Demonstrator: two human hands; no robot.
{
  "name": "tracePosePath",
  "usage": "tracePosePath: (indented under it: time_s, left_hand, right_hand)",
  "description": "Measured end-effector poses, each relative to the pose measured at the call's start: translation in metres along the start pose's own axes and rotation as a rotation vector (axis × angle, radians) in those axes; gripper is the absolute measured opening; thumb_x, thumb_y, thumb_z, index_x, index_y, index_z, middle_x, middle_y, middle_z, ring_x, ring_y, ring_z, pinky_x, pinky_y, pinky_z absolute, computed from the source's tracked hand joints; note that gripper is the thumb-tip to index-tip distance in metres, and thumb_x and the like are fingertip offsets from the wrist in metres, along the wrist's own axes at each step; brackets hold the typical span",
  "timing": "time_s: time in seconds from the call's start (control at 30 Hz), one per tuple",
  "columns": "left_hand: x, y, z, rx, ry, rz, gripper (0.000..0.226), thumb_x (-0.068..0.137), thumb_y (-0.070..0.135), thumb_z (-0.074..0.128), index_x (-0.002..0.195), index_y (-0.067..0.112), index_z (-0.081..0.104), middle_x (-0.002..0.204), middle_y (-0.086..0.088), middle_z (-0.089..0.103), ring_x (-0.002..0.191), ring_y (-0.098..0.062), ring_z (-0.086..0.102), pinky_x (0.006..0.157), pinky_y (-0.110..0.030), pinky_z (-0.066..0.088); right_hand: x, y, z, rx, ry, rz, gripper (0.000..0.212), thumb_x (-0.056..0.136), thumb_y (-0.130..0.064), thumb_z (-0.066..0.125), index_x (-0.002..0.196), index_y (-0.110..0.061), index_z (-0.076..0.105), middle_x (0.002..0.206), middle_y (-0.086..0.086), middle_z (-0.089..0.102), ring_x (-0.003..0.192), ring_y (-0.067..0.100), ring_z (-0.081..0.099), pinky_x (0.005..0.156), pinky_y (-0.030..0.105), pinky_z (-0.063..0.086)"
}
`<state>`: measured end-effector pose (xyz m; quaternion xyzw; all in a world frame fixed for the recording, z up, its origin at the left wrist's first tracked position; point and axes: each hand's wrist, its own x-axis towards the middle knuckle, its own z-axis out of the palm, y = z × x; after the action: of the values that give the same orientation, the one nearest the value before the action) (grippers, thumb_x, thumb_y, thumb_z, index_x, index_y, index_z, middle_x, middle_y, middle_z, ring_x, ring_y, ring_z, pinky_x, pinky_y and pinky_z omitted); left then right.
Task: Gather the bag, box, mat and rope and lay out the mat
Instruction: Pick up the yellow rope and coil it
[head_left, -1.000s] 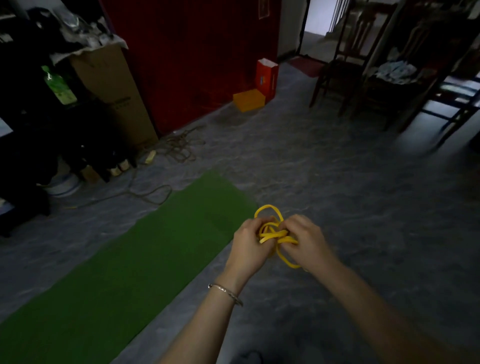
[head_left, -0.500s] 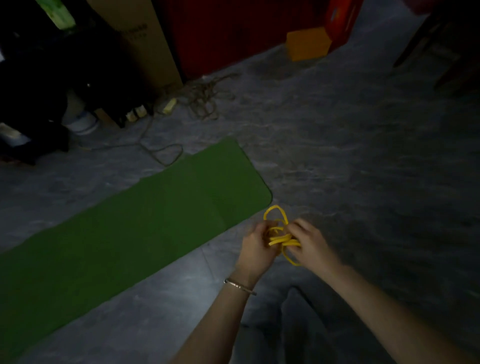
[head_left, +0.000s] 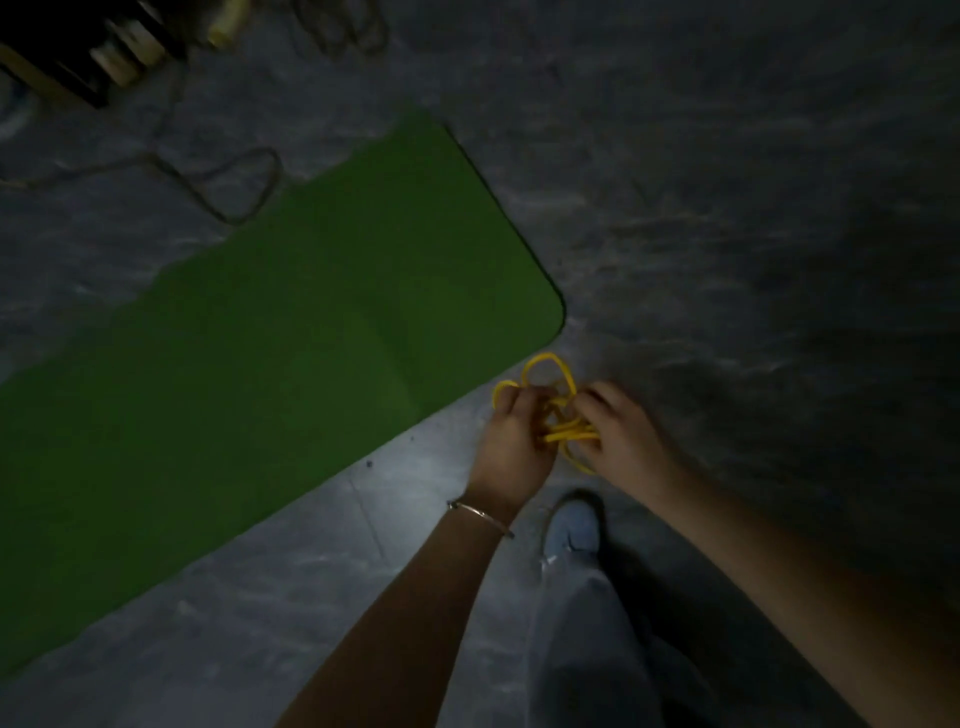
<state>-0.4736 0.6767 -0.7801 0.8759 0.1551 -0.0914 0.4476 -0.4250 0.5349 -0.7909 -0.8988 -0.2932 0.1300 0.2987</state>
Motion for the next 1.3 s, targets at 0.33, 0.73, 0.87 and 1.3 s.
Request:
tracePosePath:
  time_s: [0.33,0.73,0.87,1.3]
  left_hand:
    - [0.091,-0.162,0.118,0.095,-0.009,-0.039,0.049,0.071,-0.008,0.06,0.118,0.003,0.056,0.111,-0.015,0.05,0.09,-0.028,0.06,0.082,-0.02,0.048]
    - [0.085,-0.198,0.143,0.207,-0.235,-0.312,0.099,0.057,0.035,0.06,0.147,0.018,0.024,0.152,-0.014,0.023,0.139,-0.035,0.022,0.109,-0.042,0.024]
    - [0.072,-0.143,0.1,0.11,-0.127,-0.323,0.095,0.059,0.035,0.061,0.145,0.013,0.029,0.153,-0.017,0.022,0.14,-0.037,0.022,0.11,-0.044,0.023]
    - [-0.005,0.188,-0.181,-0.16,0.389,-0.086,0.068,0.067,0.016,0.056,0.134,0.017,0.048,0.146,-0.004,0.038,0.134,-0.026,0.034,0.112,-0.034,0.028]
  right_hand:
    - [0.052,0.15,0.171,-0.128,-0.145,-0.091,0.031,0.066,-0.011,0.071,0.091,-0.013,0.054,0.098,0.014,0.054,0.092,0.037,0.054,0.064,0.046,0.053]
    - [0.028,0.178,0.196,-0.277,-0.452,0.049,0.11,0.054,-0.034,0.079,0.142,-0.046,0.014,0.147,0.009,0.027,0.133,0.032,0.028,0.103,0.048,0.023]
    - [0.033,0.141,0.128,-0.274,-0.437,0.082,0.115,0.052,-0.048,0.076,0.143,-0.051,0.005,0.154,0.008,0.012,0.137,0.032,0.016,0.106,0.052,0.02]
    - [0.084,-0.136,-0.195,0.074,0.115,0.011,0.08,0.063,-0.034,0.064,0.138,-0.035,0.036,0.142,0.014,0.039,0.125,0.034,0.046,0.098,0.046,0.043]
